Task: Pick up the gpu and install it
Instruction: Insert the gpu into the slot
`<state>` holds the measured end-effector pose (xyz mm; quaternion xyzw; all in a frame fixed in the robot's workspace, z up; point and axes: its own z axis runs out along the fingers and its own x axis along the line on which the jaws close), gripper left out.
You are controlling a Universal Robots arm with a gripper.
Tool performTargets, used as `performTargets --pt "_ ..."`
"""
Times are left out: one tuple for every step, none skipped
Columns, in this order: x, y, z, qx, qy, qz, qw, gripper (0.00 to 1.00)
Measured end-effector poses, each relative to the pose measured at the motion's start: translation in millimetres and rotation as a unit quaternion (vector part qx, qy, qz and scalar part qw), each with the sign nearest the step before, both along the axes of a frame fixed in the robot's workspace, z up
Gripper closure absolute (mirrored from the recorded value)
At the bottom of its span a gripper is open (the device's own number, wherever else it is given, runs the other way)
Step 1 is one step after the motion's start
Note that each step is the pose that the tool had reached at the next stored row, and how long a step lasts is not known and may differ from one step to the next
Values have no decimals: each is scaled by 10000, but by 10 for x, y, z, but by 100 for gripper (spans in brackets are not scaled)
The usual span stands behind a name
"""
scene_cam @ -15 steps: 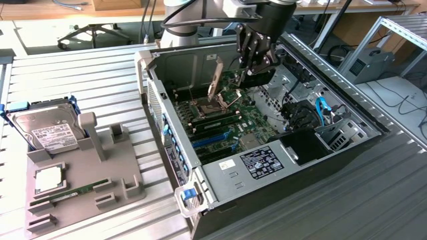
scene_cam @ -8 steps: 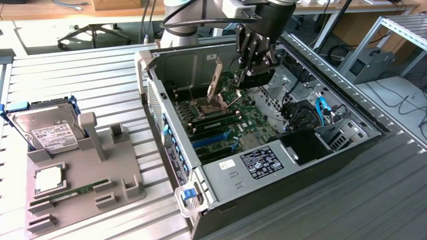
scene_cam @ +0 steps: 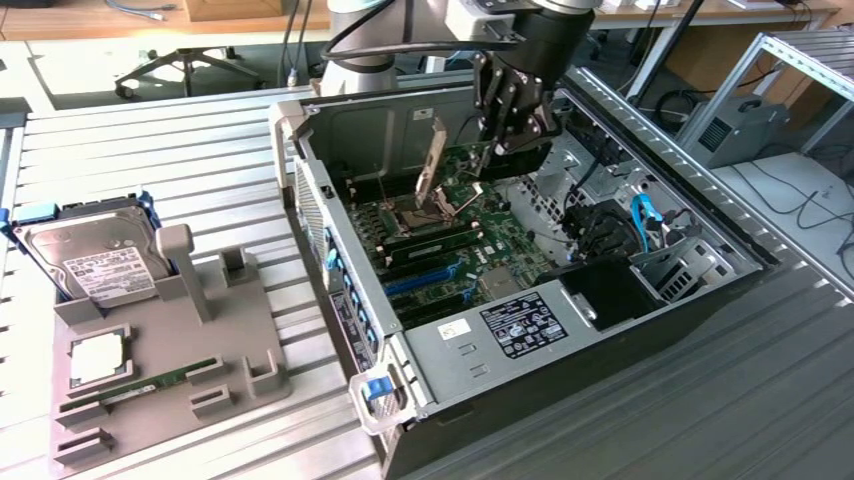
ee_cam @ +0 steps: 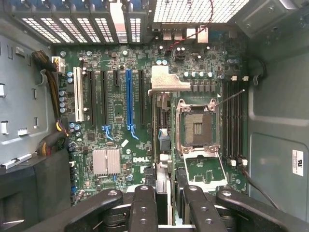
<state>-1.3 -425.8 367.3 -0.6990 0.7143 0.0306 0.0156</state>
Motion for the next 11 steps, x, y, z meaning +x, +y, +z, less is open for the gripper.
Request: performTargets --pt "-1 -8 -1 0 0 0 10000 73" --pt "-1 -16 -1 0 0 0 10000 73" --pt "-1 -20 -1 0 0 0 10000 73" --pt "-2 -24 -1 -1 0 0 10000 73" --pt "-2 -29 -1 -1 0 0 10000 73" --pt "-2 -34 -1 -1 0 0 10000 73" --pt "-3 -39 -2 0 0 0 10000 73" --pt "-3 -43 -2 0 0 0 10000 73" --pt "-3 -48 -2 0 0 0 10000 73" --pt "-4 -53 -3 0 0 0 10000 73" --pt "-4 -58 -3 0 0 0 10000 73"
